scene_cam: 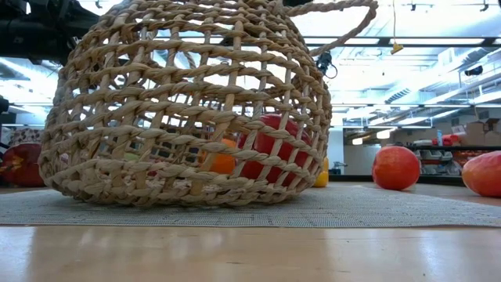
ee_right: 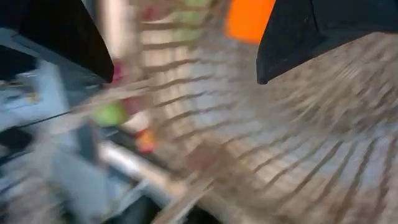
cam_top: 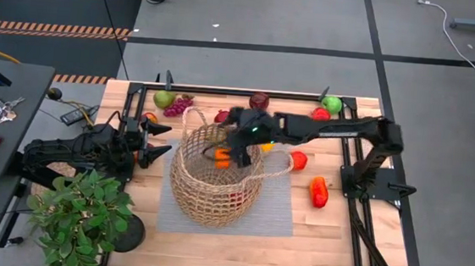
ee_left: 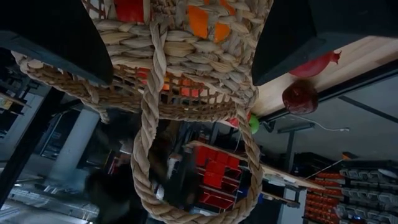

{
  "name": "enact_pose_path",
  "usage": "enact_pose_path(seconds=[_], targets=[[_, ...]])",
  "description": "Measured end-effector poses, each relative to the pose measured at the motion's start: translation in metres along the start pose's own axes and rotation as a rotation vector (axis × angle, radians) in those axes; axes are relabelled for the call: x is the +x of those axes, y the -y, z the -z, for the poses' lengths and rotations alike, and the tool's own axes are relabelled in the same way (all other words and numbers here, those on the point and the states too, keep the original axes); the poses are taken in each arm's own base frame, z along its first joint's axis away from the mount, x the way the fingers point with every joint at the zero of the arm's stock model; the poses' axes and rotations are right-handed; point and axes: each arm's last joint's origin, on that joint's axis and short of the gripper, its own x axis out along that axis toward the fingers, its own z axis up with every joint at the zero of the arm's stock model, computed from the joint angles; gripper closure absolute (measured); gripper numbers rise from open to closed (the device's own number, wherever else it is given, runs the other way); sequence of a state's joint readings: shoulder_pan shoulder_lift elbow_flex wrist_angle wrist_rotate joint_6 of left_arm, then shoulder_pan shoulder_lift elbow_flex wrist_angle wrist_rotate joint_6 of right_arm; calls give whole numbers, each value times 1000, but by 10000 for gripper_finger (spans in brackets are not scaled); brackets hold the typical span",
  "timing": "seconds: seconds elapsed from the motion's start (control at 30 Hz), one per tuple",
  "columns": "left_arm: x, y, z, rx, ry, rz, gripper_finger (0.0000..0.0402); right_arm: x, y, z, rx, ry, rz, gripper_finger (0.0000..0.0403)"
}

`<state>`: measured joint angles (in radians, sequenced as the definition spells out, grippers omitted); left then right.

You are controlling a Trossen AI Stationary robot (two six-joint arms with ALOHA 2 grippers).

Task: Build produce basket
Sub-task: Put the red apple into the brown woven basket

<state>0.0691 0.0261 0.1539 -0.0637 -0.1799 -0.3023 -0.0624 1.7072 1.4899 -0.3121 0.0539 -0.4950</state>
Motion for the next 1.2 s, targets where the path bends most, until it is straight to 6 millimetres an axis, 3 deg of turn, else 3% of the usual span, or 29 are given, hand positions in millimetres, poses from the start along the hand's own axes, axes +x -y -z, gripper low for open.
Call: enact_pose_path(seconds=[0.13, 0.23, 0.37, 0.5, 0.73, 0.93, 1.2], targets=[[0, 0, 0, 0, 0, 0, 12, -37, 22, -11, 93, 45, 149, 12], [0, 0, 0, 0, 0, 0, 12, -63, 39, -7, 210, 5, 276, 16], [0, 0, 0, 0, 0, 0, 12, -93, 60, 9, 367, -73, 364, 24], [0, 0, 0, 0, 0, 0, 12, -109, 79, 36, 532, -188, 363, 32], [0, 0, 0, 0, 0, 0, 12, -112, 99, 77, 671, -379, 331, 34], [0, 0, 0, 0, -1, 0, 12, -99, 104, 99, 700, -338, 345, 34], [0, 0, 0, 0, 0, 0, 12, -82, 99, 143, 753, -345, 308, 34]])
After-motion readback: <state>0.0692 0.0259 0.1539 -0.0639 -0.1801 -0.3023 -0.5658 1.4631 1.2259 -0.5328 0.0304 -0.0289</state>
